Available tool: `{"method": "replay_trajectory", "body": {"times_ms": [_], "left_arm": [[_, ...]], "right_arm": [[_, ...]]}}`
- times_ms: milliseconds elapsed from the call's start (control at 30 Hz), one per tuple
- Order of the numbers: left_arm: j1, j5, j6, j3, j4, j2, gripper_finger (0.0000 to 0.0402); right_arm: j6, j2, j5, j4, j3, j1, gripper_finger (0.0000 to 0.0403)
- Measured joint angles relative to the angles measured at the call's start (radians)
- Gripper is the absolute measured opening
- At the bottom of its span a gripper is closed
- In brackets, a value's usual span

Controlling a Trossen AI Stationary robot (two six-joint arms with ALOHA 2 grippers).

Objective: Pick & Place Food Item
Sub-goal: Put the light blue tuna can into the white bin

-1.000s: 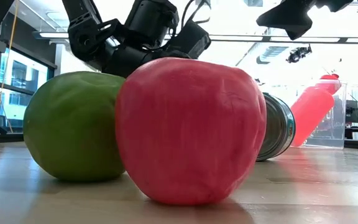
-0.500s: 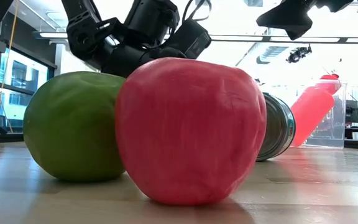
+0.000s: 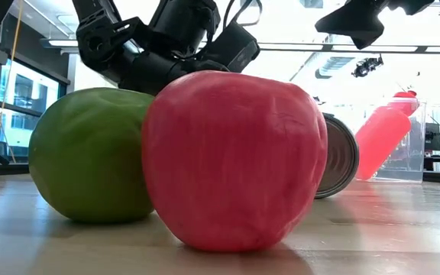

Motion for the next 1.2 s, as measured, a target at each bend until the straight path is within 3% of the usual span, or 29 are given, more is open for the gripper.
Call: {"method": "replay_trajectory", "body": {"times_ms": [100,333,500,667,867,1033,1200], "left_arm": [[-0.002,-0.025,-0.011,0.000,0.000,0.000,0.0143],[-0.002,-0.120,-0.058,-0.001,-0.029,-0.026,0.0143],[0.019,-0.142,-0.092,0.001,-0.142,-0.143,0.0143],[0.088,-0.206,-0.029,0.001,-0.290,-0.279,0.0143],[0.253,-0.162,0.075,0.015,-0.290,-0.359,0.0143],[0.427,0.057,0.015,0.036,-0.281,-0.343,0.0149],[0.499,0.078,0.015,0.046,-0.280,-0.295,0.0149]], "right_arm": [[0.001,0.000,0.000,0.000,0.000,0.000,0.0258],[0.003,0.000,0.000,0.000,0.000,0.000,0.0258],[0.003,0.000,0.000,-0.009,0.000,0.000,0.0258],[0.002,0.000,0.000,0.028,0.000,0.000,0.0258],[-0.028,0.000,0.000,0.059,0.000,0.003,0.0258],[-0.029,0.000,0.001,0.060,0.000,0.003,0.0258],[-0.030,0.000,0.001,0.059,0.000,0.003,0.0259]]}}
